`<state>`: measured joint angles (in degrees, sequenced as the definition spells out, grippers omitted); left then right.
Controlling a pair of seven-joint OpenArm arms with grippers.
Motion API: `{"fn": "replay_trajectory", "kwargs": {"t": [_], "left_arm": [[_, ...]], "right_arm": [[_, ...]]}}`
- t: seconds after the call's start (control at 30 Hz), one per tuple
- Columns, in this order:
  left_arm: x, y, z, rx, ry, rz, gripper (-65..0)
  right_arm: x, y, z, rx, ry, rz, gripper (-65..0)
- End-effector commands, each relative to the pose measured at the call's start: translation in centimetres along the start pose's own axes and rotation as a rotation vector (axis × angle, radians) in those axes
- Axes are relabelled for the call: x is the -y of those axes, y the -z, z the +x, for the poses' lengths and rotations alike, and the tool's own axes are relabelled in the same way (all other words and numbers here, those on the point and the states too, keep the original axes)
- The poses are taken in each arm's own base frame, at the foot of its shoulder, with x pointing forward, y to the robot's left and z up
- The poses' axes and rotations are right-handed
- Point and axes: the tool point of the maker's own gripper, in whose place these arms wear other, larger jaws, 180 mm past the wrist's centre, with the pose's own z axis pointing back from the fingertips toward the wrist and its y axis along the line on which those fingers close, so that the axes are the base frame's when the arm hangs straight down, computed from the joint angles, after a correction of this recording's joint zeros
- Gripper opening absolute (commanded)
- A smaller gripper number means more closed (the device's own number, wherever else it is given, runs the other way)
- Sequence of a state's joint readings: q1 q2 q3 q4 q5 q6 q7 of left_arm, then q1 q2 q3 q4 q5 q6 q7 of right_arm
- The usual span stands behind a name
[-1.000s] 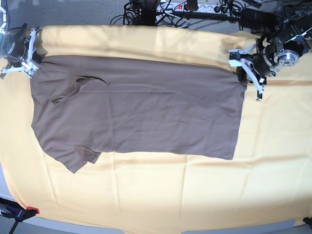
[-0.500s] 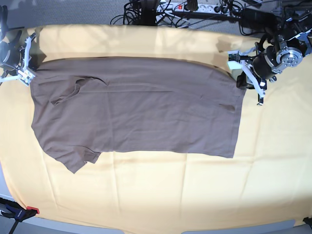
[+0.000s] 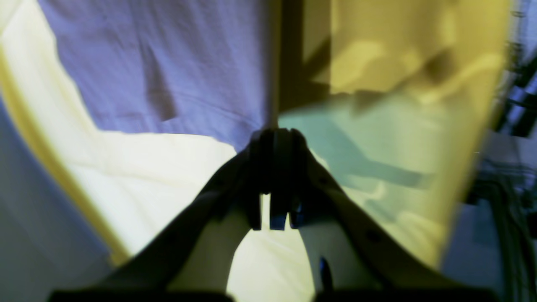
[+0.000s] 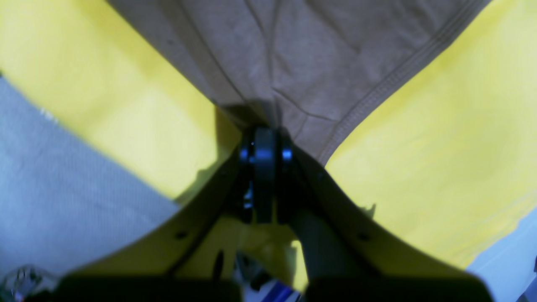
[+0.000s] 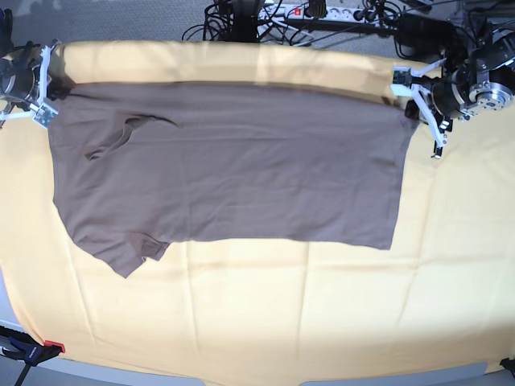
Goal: Fold the T-shirt properly
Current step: 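Hold the shoulder edge with both grippers and smooth the shirt flat, then release the shoulders and move both grippers to the shirt's hem corners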
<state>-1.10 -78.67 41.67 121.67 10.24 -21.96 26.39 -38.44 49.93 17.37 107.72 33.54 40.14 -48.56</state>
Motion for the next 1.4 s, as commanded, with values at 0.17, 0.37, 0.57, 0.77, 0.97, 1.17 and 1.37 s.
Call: {"fn": "replay_trajectory", "kwargs": {"t": [0.17,0.37,0.57,0.77,0.97,1.17,1.37], "left_arm": [[0.8,-2.0,0.1,0.007,0.012,-0.076,-65.0],[3.0,-2.7,1.1,0.057,-0.002,-0.203,-65.0],[3.6,-2.8,1.6,0.080,-0.043,-0.236,-65.0],[3.7,-2.8,0.5,0.016,-0.027,-0.242,-36.2],[2.9,-3.1,0.1,-0.025,-0.034,-0.197,-35.1],[-0.5,-3.7,-0.5,-0.060,-0.082,-0.064,-35.1],[-4.3,-3.8,0.1,0.006,-0.226,0.030,-35.1]], "right_arm": [[-0.3,-1.2,-1.7,-0.104,-0.081,0.008,-65.0],[-2.3,-1.6,-2.2,-0.141,-0.120,0.045,-65.0],[-2.3,-1.6,-2.2,-0.141,-0.119,0.045,-65.0],[-2.3,-1.6,-2.1,-0.139,-0.122,0.043,-23.1],[-1.3,-3.0,-0.2,-0.087,-0.129,0.000,-23.0],[2.0,-6.6,2.1,0.030,-0.028,-0.079,-23.0],[4.1,-8.8,4.1,0.157,0.014,-0.141,-23.0]]}}
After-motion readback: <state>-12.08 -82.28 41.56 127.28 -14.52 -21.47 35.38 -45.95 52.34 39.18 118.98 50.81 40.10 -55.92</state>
